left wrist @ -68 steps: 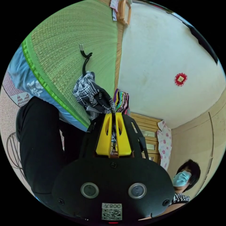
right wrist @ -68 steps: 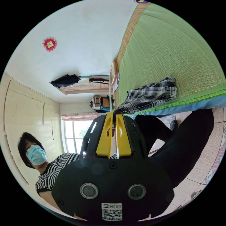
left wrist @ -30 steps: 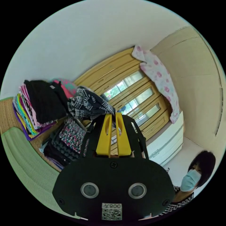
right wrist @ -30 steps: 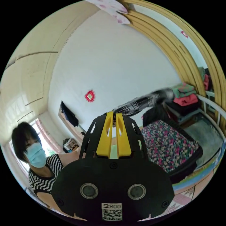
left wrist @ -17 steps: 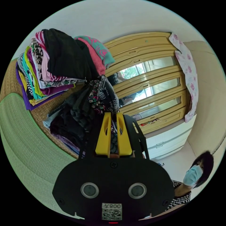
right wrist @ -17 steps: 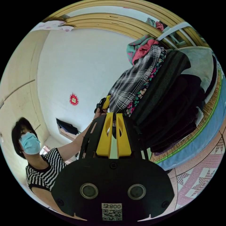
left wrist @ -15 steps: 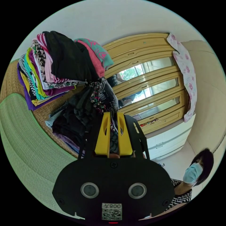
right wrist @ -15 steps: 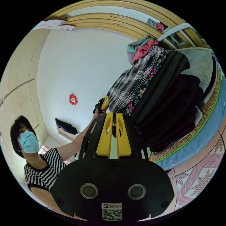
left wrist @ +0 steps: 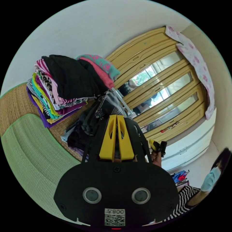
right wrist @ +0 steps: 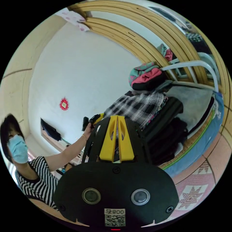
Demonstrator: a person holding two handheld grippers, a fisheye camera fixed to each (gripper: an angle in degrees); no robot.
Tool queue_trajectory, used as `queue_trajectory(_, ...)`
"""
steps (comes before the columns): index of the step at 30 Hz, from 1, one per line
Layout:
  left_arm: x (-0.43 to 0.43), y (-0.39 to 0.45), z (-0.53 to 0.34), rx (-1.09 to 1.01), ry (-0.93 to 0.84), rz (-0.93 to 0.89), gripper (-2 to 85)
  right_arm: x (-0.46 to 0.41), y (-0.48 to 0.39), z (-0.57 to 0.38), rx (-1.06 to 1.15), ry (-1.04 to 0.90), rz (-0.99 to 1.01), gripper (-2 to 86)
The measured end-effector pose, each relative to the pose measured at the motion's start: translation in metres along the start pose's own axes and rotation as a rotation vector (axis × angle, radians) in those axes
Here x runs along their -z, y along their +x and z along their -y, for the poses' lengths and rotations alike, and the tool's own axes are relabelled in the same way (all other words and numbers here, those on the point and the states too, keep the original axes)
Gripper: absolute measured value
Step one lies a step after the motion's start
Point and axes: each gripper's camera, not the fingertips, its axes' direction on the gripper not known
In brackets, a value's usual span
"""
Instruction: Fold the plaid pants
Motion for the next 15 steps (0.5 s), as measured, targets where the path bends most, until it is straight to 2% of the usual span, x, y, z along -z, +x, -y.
queue_trajectory(1,-0.009,-0.005,0.003,0.024,-0.019,0.014,0.1,-0.007,0.0,0.004,0.009,-0.01,-0.038,0.0)
queue_trajectory(3,-0.016,-0.01,0.008,0.028,-0.012,0.025,0.1,-0.038,0.011,0.01,0.008,-0.108,-0.281,0.0)
queue_trajectory(5,-0.022,-0.013,0.013,0.035,0.009,0.022,0.1,-0.056,0.026,0.001,-0.008,-0.158,-0.369,0.0)
queue_trajectory(9,-0.029,-0.014,0.024,0.011,-0.008,0.022,0.1,-0.053,0.048,-0.034,-0.061,-0.084,-0.289,0.0)
queue_trajectory(15,-0.03,-0.023,0.034,0.022,0.017,-0.049,0.1,-0.044,0.044,-0.059,-0.012,-0.073,-0.313,0.0)
